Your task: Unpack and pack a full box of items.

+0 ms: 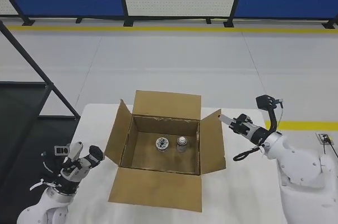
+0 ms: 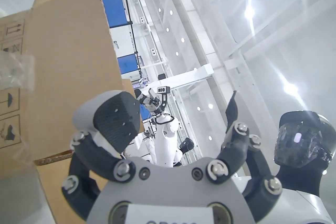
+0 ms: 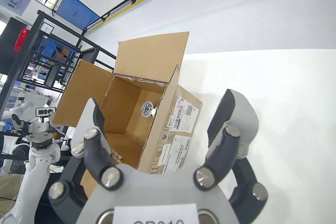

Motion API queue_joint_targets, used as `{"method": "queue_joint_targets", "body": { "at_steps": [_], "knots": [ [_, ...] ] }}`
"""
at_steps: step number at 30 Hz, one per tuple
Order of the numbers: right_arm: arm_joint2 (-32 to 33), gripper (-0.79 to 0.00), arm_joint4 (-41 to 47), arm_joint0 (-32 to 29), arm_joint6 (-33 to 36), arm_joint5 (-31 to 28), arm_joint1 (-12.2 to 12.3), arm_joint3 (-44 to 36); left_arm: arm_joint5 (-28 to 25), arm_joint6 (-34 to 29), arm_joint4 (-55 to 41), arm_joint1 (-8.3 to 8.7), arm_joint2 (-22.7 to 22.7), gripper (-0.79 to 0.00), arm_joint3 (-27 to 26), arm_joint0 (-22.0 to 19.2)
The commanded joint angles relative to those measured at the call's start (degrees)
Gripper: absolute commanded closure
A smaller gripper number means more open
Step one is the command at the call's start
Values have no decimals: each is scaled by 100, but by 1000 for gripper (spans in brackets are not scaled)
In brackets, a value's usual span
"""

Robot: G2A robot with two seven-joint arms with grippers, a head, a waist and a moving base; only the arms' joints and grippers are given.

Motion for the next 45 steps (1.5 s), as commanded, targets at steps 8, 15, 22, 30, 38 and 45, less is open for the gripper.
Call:
{"method": "queue_joint_targets", "body": {
  "at_steps": [8, 15, 22, 30, 38, 45],
  "knots": [
    [-172, -785, 413, 315, 935, -572, 121, 407, 282, -199, 240, -28, 508, -785, 52, -371],
    [-496, -785, 646, 486, 1101, -775, 168, 587, 546, -266, 412, -46, 807, -785, 146, -641],
    [-882, -785, 949, 719, 1193, -940, 190, 777, 790, -301, 532, -57, 1007, -785, 177, -800],
    [-1335, -785, 1654, 988, 1177, -1298, 183, 1070, 1083, -283, 842, -53, 1156, -785, 145, -901],
    [-1695, -785, 1810, 1261, 1132, -1347, 154, 1429, 1258, -59, 1265, -33, 1127, -785, 83, -834],
    [-1695, -785, 1810, 1261, 1132, -1347, 154, 1429, 1229, -121, 1091, -8, 913, -785, 169, -686]
  ]
}}
